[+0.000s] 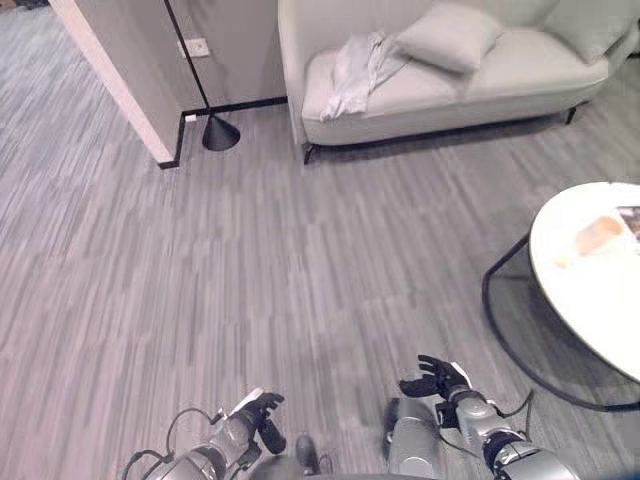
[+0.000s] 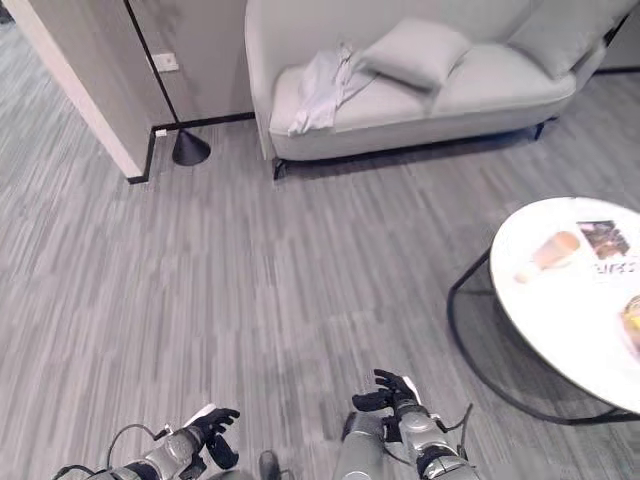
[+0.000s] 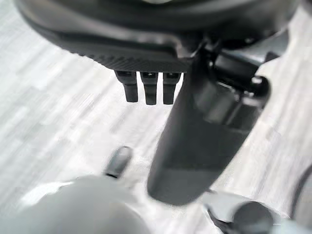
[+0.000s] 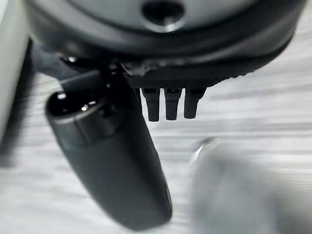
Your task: Hang the clothes on the sofa on the clothes rack.
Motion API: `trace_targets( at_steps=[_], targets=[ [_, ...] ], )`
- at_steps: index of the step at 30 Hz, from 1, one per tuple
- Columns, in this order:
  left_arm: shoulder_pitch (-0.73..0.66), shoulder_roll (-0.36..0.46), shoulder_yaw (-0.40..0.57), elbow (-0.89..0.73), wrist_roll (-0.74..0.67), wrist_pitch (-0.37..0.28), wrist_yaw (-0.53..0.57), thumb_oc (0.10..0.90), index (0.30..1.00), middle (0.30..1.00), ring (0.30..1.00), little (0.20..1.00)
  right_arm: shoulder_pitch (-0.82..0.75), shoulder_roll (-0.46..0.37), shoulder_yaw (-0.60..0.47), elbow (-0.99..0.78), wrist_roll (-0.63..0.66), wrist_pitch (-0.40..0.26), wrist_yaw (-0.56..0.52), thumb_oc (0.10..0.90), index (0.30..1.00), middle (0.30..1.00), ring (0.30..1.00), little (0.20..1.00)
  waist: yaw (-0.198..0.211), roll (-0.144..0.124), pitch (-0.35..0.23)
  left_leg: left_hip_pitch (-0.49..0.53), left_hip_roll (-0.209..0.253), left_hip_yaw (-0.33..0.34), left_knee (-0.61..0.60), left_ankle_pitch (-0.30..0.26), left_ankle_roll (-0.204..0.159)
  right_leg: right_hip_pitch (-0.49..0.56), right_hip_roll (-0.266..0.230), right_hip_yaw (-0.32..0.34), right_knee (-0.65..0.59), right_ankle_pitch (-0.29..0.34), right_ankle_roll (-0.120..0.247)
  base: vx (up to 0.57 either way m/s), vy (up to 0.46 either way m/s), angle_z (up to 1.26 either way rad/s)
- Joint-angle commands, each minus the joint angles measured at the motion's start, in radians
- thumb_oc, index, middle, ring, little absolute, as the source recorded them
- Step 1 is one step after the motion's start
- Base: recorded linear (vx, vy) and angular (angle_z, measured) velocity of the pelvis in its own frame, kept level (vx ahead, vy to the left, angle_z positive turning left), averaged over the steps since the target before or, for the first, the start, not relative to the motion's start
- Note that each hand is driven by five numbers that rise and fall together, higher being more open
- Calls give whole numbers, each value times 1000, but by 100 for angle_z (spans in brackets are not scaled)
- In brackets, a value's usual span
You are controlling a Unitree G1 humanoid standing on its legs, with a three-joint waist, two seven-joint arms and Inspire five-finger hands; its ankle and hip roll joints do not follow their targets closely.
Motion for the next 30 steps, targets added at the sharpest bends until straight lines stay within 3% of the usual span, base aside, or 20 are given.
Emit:
trace_targets(
  at_steps=[1, 4, 8, 10, 13, 16, 17, 18, 20, 23, 25, 27, 30],
  targets=[
    [-13, -46, -17, 42, 53, -6, -6, 800, 900, 900, 900, 900, 99, 76, 23, 97, 83, 55, 52, 800, 900, 900, 900, 900, -29, 57, 19, 24, -17, -88, -50, -28, -15, 92, -3, 24, -344, 202, 49, 236, -137, 6],
    [-11, -43, -46, 46, 88, -14, -15, 800, 900, 900, 900, 900, 114, 83, 7, 114, 106, 59, 70, 800, 900, 900, 900, 900, -48, 57, -6, 82, 9, -104, -50, -57, -30, 82, -50, 47, -394, 251, 66, 482, -262, -1],
    [16, -42, -21, 59, 71, -11, -18, 800, 900, 900, 900, 900, 135, 84, 6, 137, 103, 64, 83, 800, 900, 900, 900, 900, -47, 42, -50, 145, 27, -130, -50, -91, -41, 114, -48, 47, -368, 258, 63, 396, -206, -12],
    [47, -44, 52, 95, 21, 7, -7, 800, 900, 900, 900, 900, 138, 73, 18, 156, 72, 70, 94, 800, 900, 900, 900, 900, -41, 57, -76, 180, 112, -139, 0, -91, -65, 121, 1, 38, -272, 196, 29, 457, -326, 9],
    [52, -36, 74, 92, 9, 9, 1, 800, 900, 900, 900, 900, 131, 32, 52, 146, -21, 58, 74, 800, 900, 900, 900, 900, -16, 60, -101, 96, 176, -157, 180, 76, -103, 213, 68, -22, -321, 154, -23, 304, -312, 13],
    [26, -10, 60, 33, 7, -11, 5, 800, 900, 900, 900, 900, 115, 5, 72, 132, -76, 55, 54, 800, 900, 900, 900, 900, 32, 25, -92, -27, 219, -171, 434, 220, -110, 332, 107, -69, -405, 123, -78, 300, -346, 27],
    [15, 0, 54, 13, 12, -11, 15, 800, 900, 900, 900, 900, 102, -4, 79, 127, -89, 58, 52, 800, 900, 900, 900, 900, 47, 7, -82, -69, 237, -156, 509, 229, -100, 362, 109, -77, -419, 111, -92, 248, -294, 29],
    [4, 8, 52, -10, 15, -13, 22, 800, 900, 900, 900, 900, 79, -19, 92, 126, -111, 64, 52, 800, 900, 900, 900, 900, 70, -9, -70, -112, 223, -147, 534, 191, -85, 388, 107, -78, -429, 93, -96, 262, -236, 33],
    [-6, 15, 79, -35, -5, -8, 30, 800, 900, 900, 900, 900, 36, -41, 121, 126, -150, 69, 44, 800, 900, 900, 900, 900, 116, -27, -51, -237, 152, -143, 565, 111, -71, 430, 103, -70, -443, 57, -88, 256, -138, 37],
    [20, 22, 159, 9, -45, 3, 46, 800, 900, 900, 900, 900, 8, -43, 114, 125, -135, 65, 39, 800, 900, 900, 900, 900, 171, -38, -56, -324, 94, -102, 382, 78, -56, 471, 108, -70, -443, 14, -70, 312, -27, 14],
    [59, 28, 244, 62, -109, 14, 43, 800, 900, 900, 900, 900, 15, -31, 109, 112, -123, 56, 43, 800, 900, 900, 900, 900, 206, -23, -73, -346, 65, -97, 168, 170, -60, 514, 151, -62, -443, -20, -67, 449, 34, 6],
    [96, 35, 325, 118, -182, 19, 33, 800, 900, 900, 900, 900, 26, -14, 116, 95, -127, 47, 45, 800, 900, 900, 900, 900, 251, -21, -73, -394, 38, -137, -1, 259, -77, 568, 185, -38, -443, -62, -72, 484, 18, 4],
    [155, 42, 400, 177, -227, 32, 15, 800, 900, 900, 900, 900, 49, 15, 151, 51, -154, 39, 66, 800, 900, 900, 900, 900, 292, -41, -67, -472, 41, -163, -44, 286, -90, 643, 204, -5, -443, -107, -79, 464, 37, -19]
  ],
)
